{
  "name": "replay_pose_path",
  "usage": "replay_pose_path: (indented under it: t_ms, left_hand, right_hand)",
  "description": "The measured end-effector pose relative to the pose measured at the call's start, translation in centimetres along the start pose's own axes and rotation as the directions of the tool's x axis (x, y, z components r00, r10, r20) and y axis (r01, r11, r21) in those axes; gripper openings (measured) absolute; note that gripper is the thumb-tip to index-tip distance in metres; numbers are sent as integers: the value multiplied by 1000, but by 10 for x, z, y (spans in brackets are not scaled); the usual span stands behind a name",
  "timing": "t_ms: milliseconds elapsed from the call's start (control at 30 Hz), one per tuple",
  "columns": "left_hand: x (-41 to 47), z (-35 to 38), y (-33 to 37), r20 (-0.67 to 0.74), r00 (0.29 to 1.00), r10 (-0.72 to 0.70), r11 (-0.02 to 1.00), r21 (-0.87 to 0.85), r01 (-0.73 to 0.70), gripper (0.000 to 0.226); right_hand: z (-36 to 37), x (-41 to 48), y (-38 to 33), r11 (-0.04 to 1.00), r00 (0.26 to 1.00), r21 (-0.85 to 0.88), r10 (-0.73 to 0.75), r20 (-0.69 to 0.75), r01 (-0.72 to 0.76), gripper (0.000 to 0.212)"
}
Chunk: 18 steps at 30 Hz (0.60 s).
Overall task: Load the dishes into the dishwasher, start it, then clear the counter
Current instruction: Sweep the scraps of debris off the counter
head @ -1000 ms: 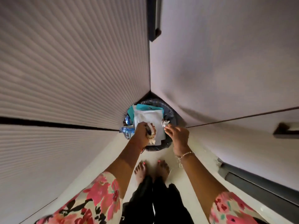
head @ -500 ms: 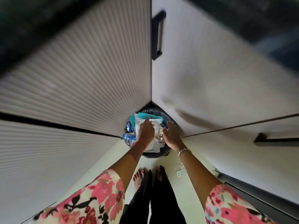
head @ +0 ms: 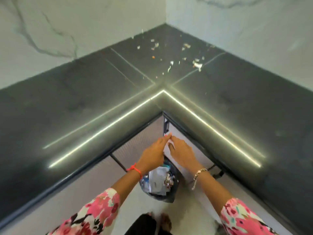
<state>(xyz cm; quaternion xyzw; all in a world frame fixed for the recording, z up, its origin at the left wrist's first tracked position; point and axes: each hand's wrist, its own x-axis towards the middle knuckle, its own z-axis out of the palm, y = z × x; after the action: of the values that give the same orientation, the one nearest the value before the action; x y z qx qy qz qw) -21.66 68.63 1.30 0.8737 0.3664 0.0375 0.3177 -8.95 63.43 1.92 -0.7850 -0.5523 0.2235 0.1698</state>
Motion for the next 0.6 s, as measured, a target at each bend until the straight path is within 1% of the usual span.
replay_pose_path:
  t_ms: [33,100,167,233,367,500,600]
  left_hand:
    - [1,-17,8,-65,998,27,998,-50,-31,73]
    - [14,-48,15,-146,985,88,994,-50,-96,57]
    - [34,-78,19,-200,975,100,994,-12,-105,48]
    - [57,-102,18,-250,964,91,996,2,-94,44]
    - [105,-136,3,-283,955,83,997,30,-78,42]
    - [157,-164,-21,-256,964,69,997,59,-55,44]
    - [198,-184,-45,-252,967,44,997,67,-28,47]
  right_hand:
    - [-17,1,-7,999,997,33,-36,-63,38,31]
    - [-46,9,-17,990,986,110,-69,-154,86,25]
    - [-70,26,-19,987,970,118,-85,-230,114,25]
    - [-88,46,-18,990,961,103,-67,-267,97,30]
    - [-106,94,-8,996,969,76,-36,-246,56,40]
    - [-116,147,4,1000,976,7,17,-216,-16,49]
    - [-124,185,13,996,969,27,87,-230,-84,56]
